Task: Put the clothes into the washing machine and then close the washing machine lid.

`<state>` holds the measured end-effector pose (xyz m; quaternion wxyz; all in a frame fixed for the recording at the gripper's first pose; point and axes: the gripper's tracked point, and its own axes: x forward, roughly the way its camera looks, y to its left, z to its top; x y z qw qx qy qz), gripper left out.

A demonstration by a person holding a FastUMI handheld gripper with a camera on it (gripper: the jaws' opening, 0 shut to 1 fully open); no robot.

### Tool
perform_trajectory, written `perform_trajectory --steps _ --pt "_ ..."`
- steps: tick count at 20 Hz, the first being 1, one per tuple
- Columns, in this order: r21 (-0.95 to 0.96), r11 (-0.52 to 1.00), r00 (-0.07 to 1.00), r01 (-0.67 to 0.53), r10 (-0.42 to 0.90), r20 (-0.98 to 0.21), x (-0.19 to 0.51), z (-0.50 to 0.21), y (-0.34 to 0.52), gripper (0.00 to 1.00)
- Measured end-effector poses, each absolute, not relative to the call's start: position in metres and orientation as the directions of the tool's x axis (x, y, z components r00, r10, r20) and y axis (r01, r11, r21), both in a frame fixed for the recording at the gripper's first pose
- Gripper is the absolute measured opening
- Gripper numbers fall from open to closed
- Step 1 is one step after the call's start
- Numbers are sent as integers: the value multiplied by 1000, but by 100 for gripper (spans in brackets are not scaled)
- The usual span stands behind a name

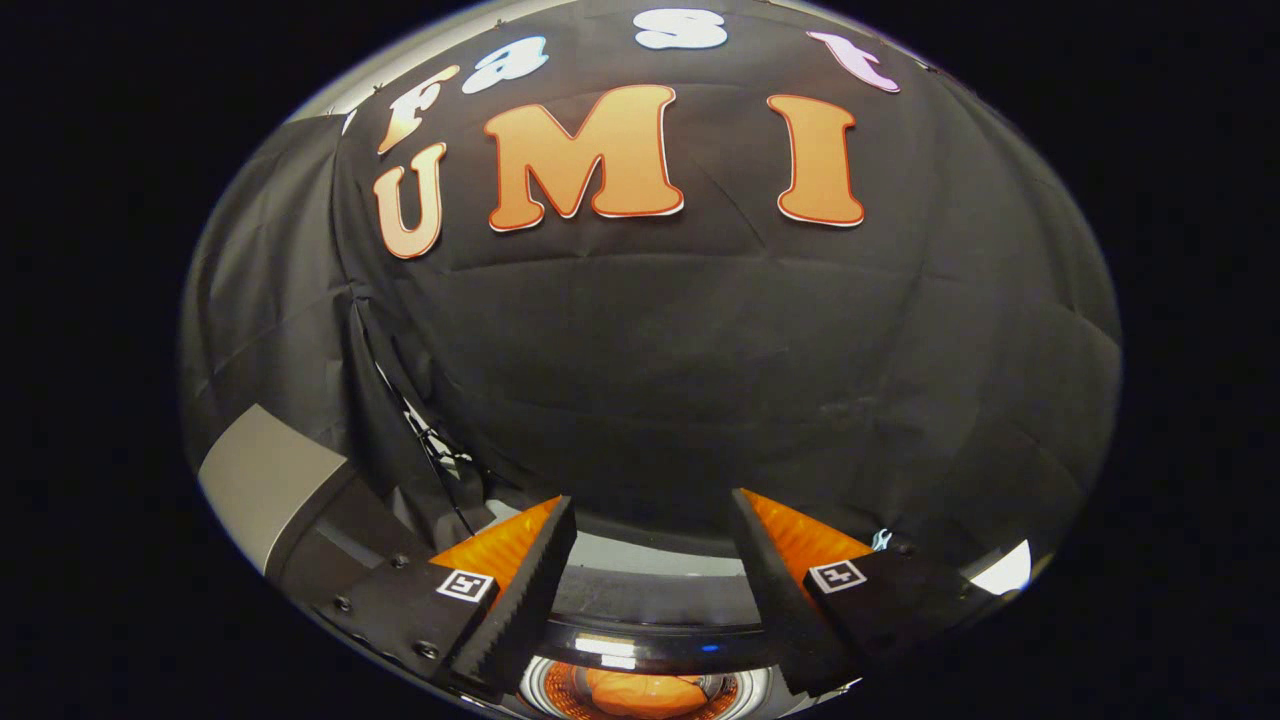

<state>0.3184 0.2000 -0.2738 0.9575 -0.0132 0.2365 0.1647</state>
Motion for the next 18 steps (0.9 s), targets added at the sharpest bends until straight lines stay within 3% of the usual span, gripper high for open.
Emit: perform_trajectory --steps 18 --pt "43 956 826 -290 273 -494 235 -303 184 98"
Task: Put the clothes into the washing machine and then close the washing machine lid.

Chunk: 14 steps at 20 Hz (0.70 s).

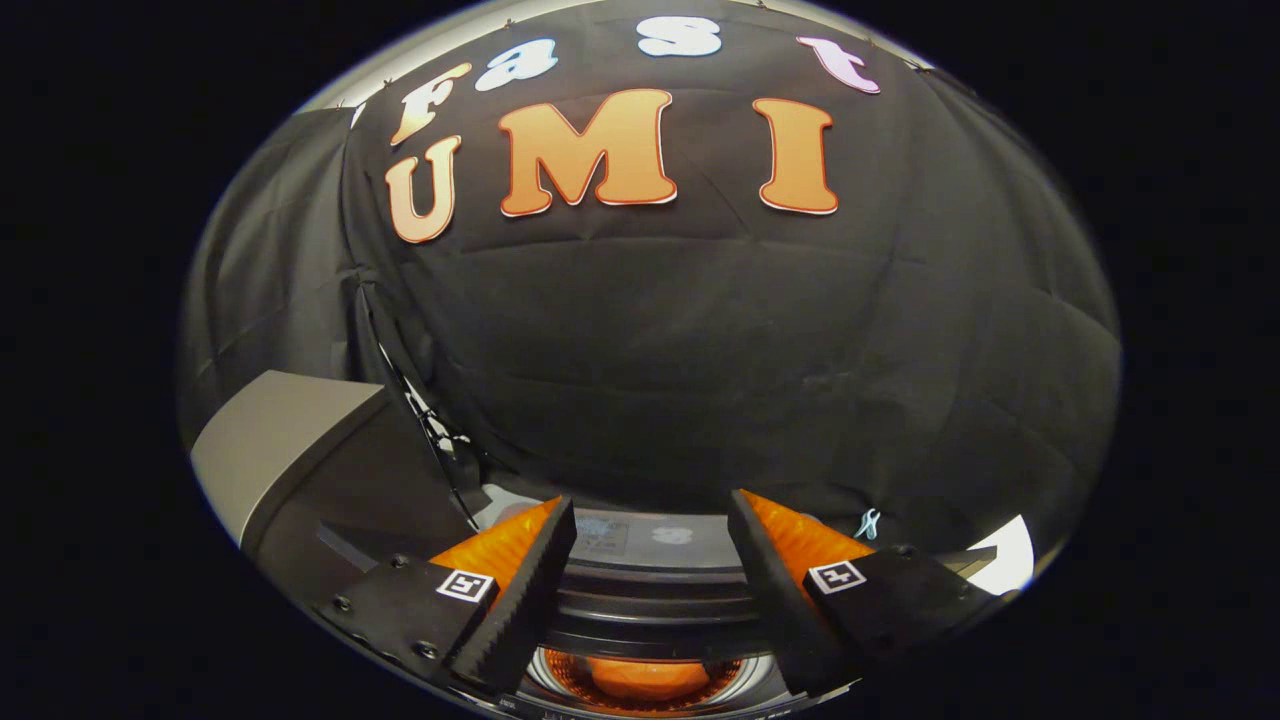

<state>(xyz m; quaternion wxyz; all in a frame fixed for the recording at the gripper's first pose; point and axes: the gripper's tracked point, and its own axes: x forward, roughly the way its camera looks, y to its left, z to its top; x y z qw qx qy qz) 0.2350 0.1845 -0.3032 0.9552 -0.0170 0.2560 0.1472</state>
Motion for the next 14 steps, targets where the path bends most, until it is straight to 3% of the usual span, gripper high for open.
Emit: perform_trajectory --steps 7,14 --pt "91 964 766 -250 255 -590 196 -362 171 99" --pt "98 959 761 -264 270 -589 194 -361 175 99"
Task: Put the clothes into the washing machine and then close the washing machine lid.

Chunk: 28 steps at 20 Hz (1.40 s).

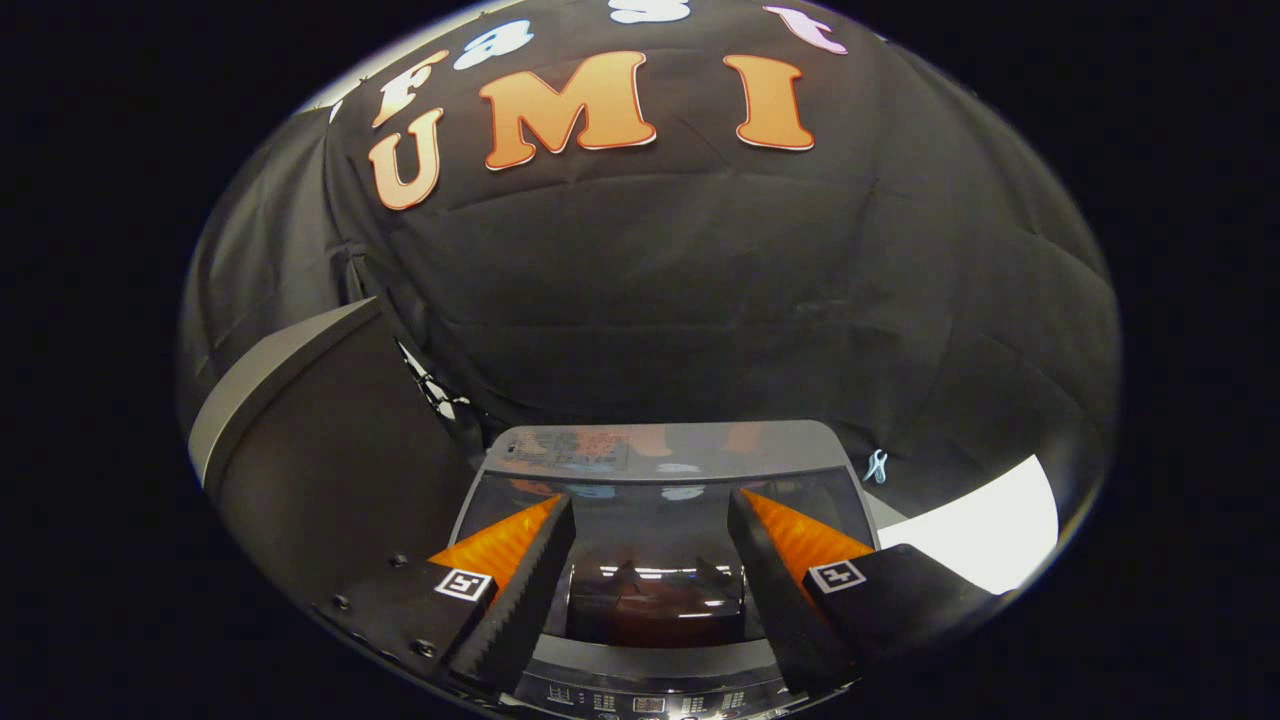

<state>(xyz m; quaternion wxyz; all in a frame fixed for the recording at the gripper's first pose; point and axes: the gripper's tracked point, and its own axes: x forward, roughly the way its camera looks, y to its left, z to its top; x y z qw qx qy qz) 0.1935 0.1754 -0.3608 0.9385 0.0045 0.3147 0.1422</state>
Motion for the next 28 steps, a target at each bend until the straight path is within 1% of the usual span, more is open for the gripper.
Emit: perform_trajectory --steps 3,6,9,14,18,24,28 --pt "91 955 783 -282 284 -553 192 -340 176 99" --pt "113 955 809 -276 294 -510 190 -310 178 99" --pt "140 950 835 -278 311 -454 181 -272 178 99" --pt "112 949 886 -295 316 -340 170 -197 170 99" --pt "95 948 914 -304 319 -251 156 -138 160 99" --pt "45 956 943 -289 293 -157 123 -69 132 99" --pt "60 952 945 -299 304 -121 97 -48 118 99"
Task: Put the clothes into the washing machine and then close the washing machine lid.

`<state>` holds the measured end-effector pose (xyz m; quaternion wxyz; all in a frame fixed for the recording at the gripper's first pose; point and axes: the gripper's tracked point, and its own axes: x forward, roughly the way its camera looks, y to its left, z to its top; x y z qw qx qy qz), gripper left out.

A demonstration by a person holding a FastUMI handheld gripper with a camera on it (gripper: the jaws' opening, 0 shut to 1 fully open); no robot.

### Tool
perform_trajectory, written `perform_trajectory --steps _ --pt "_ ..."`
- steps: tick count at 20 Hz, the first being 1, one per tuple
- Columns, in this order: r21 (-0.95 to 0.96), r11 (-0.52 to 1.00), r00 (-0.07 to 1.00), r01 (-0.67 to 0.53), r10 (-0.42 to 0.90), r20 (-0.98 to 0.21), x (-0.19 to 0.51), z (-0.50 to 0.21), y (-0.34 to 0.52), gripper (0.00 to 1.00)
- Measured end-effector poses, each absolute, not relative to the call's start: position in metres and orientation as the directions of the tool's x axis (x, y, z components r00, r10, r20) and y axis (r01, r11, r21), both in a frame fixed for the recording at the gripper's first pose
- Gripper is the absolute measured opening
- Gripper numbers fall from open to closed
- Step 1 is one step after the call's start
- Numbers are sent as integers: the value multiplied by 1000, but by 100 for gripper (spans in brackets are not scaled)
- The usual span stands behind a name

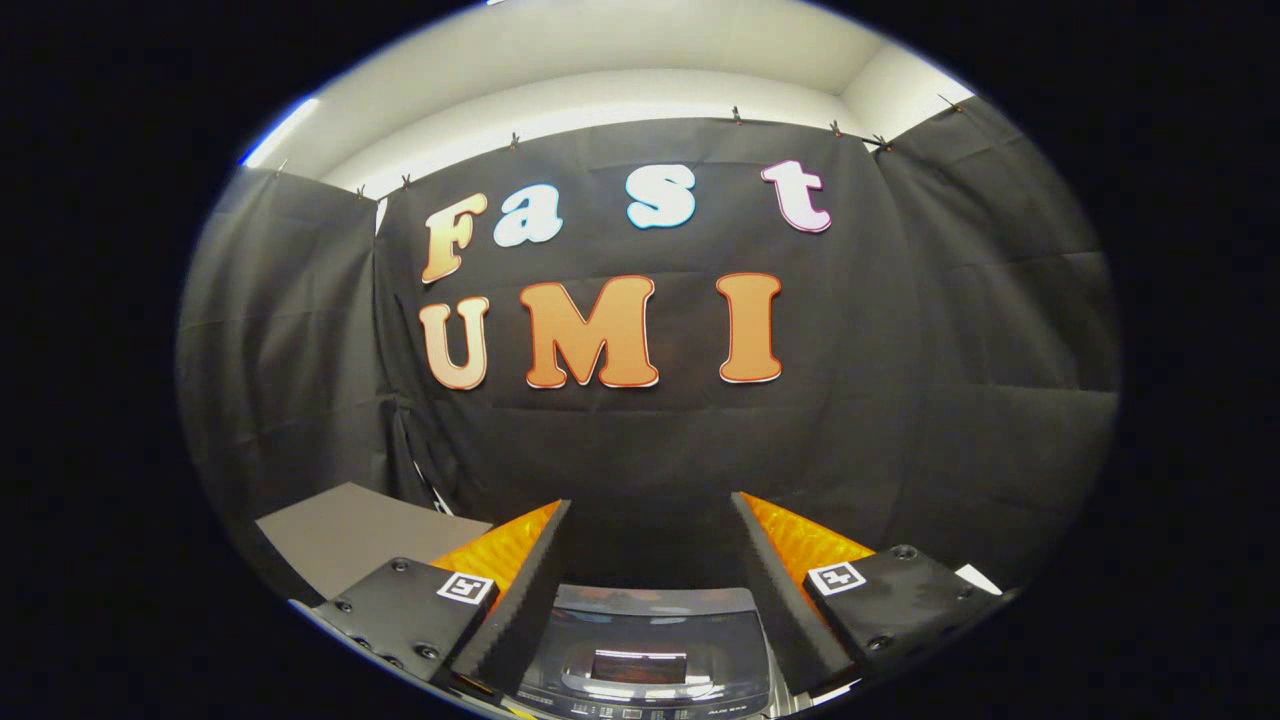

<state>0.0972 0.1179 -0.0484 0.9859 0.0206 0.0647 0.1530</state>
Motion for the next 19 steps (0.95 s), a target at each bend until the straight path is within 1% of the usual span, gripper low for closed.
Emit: perform_trajectory --steps 4,9,19 --pt "18 964 960 -266 266 -82 83 -35 95 99" --pt "43 968 967 -246 248 -51 71 -31 81 99" --pt "97 961 964 -258 263 -31 66 -37 66 98"
